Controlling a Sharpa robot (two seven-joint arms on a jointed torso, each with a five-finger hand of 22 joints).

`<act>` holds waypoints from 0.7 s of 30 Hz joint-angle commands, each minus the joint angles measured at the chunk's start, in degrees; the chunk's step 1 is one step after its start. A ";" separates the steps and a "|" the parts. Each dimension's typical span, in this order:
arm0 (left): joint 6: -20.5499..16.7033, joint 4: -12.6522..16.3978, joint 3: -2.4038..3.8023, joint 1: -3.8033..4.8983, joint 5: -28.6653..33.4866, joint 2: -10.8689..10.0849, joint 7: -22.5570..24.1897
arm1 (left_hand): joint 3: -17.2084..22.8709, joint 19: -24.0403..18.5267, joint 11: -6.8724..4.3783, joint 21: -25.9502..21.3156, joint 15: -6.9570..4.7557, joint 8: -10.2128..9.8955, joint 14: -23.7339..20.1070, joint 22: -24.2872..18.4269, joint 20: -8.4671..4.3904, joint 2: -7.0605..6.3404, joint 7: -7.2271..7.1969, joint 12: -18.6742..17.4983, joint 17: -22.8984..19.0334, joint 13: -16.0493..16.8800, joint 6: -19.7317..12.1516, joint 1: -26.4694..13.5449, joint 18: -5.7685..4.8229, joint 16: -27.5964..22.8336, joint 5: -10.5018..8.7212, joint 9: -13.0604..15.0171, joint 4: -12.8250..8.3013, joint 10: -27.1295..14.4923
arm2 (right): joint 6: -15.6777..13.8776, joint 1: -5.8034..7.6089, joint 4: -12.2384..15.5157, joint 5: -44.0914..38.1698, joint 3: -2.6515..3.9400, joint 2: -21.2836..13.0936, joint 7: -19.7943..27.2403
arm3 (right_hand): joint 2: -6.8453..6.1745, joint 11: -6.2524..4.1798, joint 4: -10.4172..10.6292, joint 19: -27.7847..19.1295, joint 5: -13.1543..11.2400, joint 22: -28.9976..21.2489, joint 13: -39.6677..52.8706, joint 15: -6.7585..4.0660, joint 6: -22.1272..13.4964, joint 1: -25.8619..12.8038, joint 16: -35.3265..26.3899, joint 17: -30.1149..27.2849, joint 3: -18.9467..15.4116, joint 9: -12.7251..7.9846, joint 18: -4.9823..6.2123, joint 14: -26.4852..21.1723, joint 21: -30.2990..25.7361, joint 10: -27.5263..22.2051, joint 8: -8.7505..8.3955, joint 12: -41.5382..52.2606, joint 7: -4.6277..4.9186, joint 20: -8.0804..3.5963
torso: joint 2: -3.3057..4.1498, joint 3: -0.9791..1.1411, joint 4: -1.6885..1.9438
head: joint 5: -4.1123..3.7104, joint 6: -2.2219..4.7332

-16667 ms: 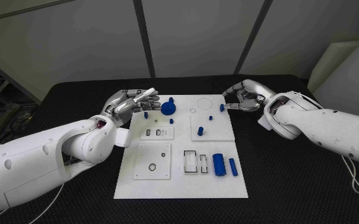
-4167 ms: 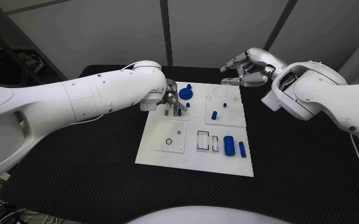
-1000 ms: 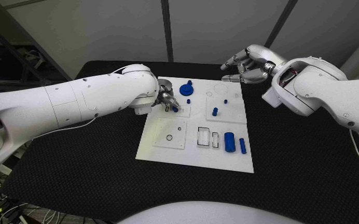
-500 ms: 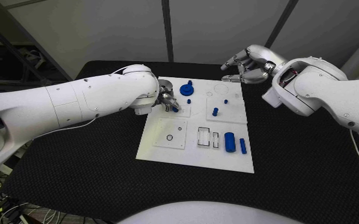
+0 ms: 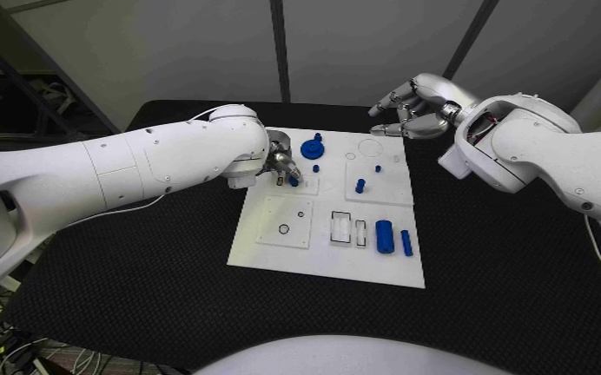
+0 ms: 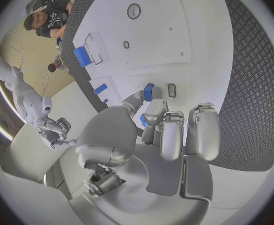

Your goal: Assemble the parts on the task board

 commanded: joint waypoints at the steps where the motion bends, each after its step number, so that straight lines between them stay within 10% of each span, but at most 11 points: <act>1: 1.36 -0.31 -0.10 -0.21 -0.19 0.49 0.12 | 2.78 0.28 -0.59 0.06 -0.59 -0.02 4.92 2.54 -0.16 -0.63 -0.42 0.51 12.19 0.25 0.63 -1.05 0.30 0.27 -1.56 0.19 -1.29 0.01 | 0.29 0.12 0.07 -0.01 0.05 0.04 0.23 | 0.57 -0.03 0.02 2.38 0.27 9.65 -0.07 -0.26 0.17 -0.21 -0.33 0.15 0.20 -0.05 1.08 2.75 -0.34 0.31 -0.17 -0.16 0.05 -0.28 | -0.01 0.01 0.02 | -0.04 -0.03; 21: 1.86 -1.21 -0.10 -0.49 -0.19 0.94 0.29 | -0.04 1.25 -1.26 0.78 -1.13 0.38 5.09 4.19 -0.81 -4.39 -1.10 3.29 12.70 2.26 3.05 -1.91 -0.03 0.80 -6.18 1.01 7.57 1.74 | 0.29 0.12 -0.04 -0.01 0.05 0.05 0.34 | 0.57 -0.03 0.03 2.33 0.27 9.57 -0.14 -0.25 0.17 -0.24 -0.37 0.10 0.21 -0.06 1.10 2.74 -0.41 0.27 -0.20 -0.26 0.05 -0.28 | -0.05 0.01 0.06 | -0.15 -0.41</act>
